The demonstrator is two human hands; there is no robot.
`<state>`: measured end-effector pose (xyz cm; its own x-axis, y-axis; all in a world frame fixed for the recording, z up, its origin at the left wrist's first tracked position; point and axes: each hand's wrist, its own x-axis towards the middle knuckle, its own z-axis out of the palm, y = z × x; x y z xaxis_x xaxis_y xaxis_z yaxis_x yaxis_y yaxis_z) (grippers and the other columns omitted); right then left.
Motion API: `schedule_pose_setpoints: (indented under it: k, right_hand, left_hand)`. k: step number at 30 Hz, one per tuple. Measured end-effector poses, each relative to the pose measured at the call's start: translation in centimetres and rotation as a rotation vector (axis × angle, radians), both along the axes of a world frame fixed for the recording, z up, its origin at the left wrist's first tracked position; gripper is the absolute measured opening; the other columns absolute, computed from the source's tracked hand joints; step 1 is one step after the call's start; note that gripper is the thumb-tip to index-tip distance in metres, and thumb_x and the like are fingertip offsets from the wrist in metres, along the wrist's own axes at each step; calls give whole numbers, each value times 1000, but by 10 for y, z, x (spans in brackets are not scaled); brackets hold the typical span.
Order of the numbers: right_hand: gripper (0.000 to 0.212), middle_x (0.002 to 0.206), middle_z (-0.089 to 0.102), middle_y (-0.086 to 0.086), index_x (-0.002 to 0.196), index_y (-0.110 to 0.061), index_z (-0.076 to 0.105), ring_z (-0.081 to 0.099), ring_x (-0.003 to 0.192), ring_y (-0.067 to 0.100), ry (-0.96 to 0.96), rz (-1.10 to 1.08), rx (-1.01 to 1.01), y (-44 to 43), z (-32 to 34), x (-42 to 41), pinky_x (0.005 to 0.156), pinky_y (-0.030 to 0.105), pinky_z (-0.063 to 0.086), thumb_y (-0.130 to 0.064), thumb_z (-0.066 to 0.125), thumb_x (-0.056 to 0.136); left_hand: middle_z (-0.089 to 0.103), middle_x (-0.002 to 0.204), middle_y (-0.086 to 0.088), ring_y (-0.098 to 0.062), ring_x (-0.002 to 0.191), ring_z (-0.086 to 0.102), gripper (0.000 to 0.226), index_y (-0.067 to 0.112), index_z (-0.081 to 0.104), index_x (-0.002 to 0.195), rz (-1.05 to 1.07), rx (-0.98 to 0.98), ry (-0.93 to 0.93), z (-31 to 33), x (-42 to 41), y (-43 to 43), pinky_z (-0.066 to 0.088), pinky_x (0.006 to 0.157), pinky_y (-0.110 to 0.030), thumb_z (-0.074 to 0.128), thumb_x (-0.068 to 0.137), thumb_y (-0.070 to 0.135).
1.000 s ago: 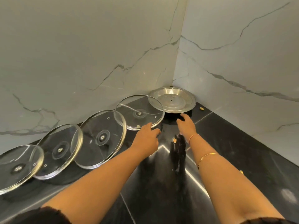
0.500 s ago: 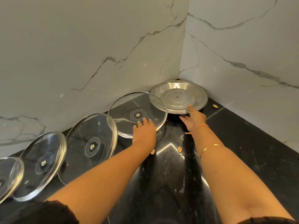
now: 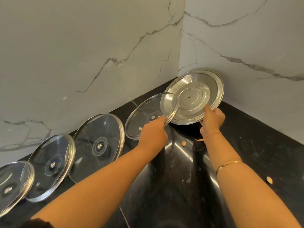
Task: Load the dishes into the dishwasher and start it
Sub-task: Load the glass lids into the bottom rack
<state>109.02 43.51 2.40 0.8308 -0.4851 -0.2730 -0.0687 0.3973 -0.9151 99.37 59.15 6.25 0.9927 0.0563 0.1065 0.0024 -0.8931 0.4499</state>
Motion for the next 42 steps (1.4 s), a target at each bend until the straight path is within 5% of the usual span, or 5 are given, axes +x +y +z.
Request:
schedule_pose_setpoints:
  k: [9, 17, 23, 30, 42]
  right_hand:
    - [43, 41, 28, -12, 46, -16, 32, 21, 41, 4, -177, -114, -498, -21, 45, -162, 42, 20, 19, -4, 60, 75]
    - [47, 39, 38, -7, 46, -19, 33, 36, 39, 7, -321, -265, -876, -31, 71, -364, 38, 10, 24, -3, 57, 83]
    - [38, 44, 37, 0, 51, -9, 42, 31, 40, 9, -233, -396, -1070, -38, 68, -538, 42, 16, 24, -21, 57, 84]
    - [38, 44, 34, -4, 50, -21, 33, 28, 43, 10, -103, -500, -1127, -46, 67, -716, 44, 30, 30, -27, 52, 82]
    - [47, 43, 33, -3, 48, -19, 33, 30, 44, 13, 181, -682, -1119, -99, 41, -1002, 47, 33, 31, -13, 61, 86]
  left_hand:
    - [52, 65, 6, -10, 59, 48, 12, 18, 57, 84, -34, -435, -109, 42, -119, -6, 36, 56, -23, 50, 94, 18]
    - [64, 84, -18, -24, 74, 56, 7, 16, 64, 80, 61, -1020, -21, 63, -269, 5, 52, 78, -51, 62, 87, 15]
    - [63, 56, 5, -7, 58, 63, 19, 11, 60, 74, -73, -1248, 128, 75, -400, 4, 55, 66, -26, 57, 88, -1]
    - [61, 51, 3, -11, 52, 60, 22, 11, 59, 73, -302, -1270, 357, 88, -530, -28, 51, 49, -20, 54, 86, -4]
    - [51, 79, -15, -26, 74, 46, 20, 8, 61, 77, -549, -1073, 708, 42, -736, -118, 43, 68, -36, 51, 85, -7]
